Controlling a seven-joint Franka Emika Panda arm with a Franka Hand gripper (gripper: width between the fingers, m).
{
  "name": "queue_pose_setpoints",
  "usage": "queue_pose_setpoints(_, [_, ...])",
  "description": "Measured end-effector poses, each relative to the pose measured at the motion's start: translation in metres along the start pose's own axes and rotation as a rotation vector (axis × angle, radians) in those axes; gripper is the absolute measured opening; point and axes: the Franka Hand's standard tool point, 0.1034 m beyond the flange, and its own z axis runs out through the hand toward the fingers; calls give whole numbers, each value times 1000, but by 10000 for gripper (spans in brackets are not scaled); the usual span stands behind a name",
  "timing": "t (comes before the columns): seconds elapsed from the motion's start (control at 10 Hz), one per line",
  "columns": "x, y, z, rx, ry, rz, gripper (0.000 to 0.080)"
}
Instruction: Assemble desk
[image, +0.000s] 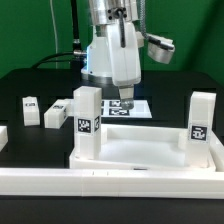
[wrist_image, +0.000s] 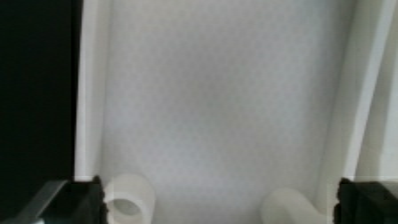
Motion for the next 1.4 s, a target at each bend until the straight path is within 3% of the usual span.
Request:
queue_pose_setpoints(0.2, [0, 7, 5, -10, -7, 24, 649])
queue_pose_setpoints(0.5, [-8, 26, 29, -52, 8, 13, 649])
queue_pose_setpoints(1.0, [2, 48, 68, -125, 33, 11, 649])
queue_pose_setpoints(1.4, [11, 54, 76, -144, 41, -16, 623])
